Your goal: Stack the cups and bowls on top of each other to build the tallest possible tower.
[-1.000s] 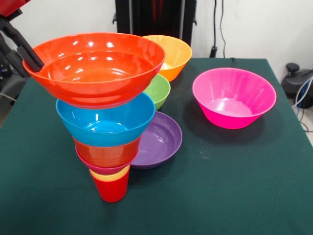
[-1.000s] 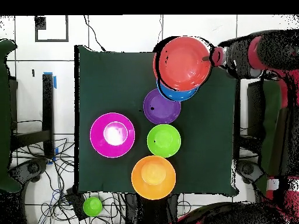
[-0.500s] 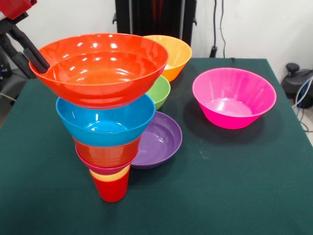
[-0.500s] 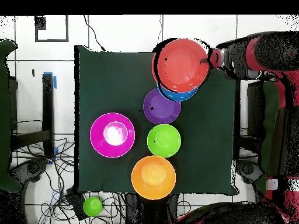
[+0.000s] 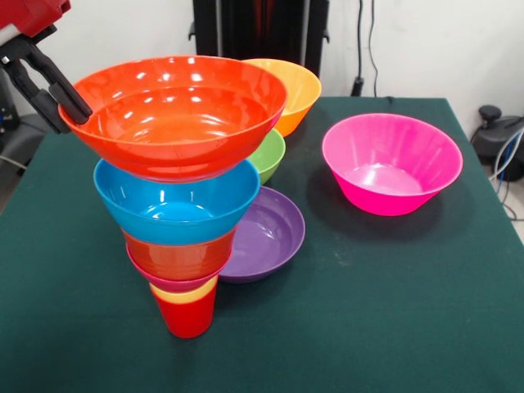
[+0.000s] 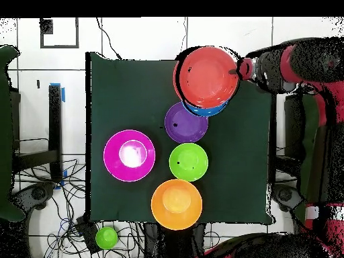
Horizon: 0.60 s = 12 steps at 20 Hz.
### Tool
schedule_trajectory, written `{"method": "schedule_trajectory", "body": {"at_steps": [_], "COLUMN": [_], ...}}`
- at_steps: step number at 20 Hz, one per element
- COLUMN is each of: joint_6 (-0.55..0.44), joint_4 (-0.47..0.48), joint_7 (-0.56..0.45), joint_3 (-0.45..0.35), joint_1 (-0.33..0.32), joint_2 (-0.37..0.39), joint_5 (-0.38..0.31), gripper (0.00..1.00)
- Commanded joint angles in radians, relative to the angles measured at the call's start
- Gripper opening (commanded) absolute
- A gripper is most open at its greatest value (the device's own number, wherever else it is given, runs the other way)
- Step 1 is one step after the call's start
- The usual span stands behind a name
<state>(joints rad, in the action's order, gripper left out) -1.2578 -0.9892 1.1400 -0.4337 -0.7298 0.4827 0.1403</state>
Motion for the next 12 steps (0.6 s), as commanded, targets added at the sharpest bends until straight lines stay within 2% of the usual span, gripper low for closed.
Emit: {"method": "schedule_trajectory", "body": {"at_steps": [1, 12], "joint_6": [0.026, 0.061], "joint_4": [-0.095, -0.074], "joint_7": [0.163, 0.133], "joint_3": [0.011, 0.006], "joint_1": [0.039, 0.04], "joint_2": [0.008, -0.032], "joint_5": [0.003, -0.016], "gripper": [0.0, 0.0]}}
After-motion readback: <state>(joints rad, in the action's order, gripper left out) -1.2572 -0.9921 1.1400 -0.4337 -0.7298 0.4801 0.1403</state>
